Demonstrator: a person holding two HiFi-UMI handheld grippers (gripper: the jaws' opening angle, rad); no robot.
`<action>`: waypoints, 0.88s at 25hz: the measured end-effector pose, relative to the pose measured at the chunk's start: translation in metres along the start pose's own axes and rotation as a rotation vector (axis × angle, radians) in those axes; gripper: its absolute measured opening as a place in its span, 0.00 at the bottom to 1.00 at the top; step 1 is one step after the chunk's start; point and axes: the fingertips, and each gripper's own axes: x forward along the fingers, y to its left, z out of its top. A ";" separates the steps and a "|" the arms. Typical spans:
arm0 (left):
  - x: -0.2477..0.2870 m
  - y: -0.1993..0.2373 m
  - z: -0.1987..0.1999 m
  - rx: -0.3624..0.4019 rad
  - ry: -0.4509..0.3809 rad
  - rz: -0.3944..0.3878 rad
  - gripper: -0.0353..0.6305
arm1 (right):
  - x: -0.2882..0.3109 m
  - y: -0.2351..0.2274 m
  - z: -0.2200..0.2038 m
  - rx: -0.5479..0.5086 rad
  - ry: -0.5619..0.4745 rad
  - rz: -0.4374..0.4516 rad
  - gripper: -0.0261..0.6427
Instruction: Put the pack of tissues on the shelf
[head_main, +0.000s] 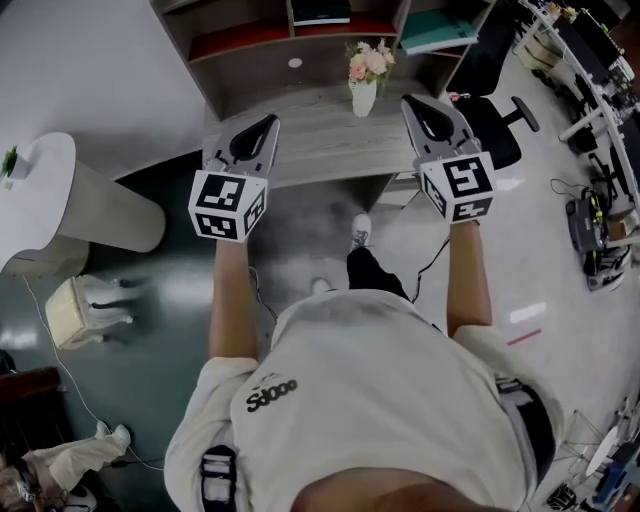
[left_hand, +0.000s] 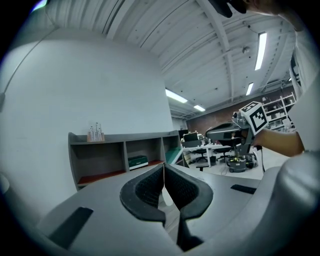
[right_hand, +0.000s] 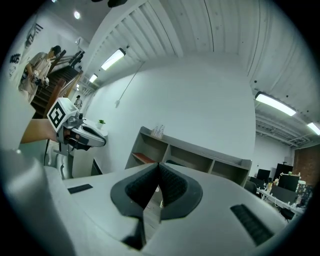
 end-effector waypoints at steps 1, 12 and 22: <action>-0.001 -0.003 0.001 0.004 0.000 -0.003 0.08 | -0.003 0.001 0.001 -0.003 -0.001 0.002 0.05; -0.009 -0.016 0.011 0.033 0.004 -0.006 0.08 | -0.013 0.008 0.006 -0.032 -0.006 0.020 0.05; -0.007 -0.015 0.010 0.035 0.014 -0.005 0.08 | -0.013 0.006 0.005 -0.028 -0.007 0.019 0.05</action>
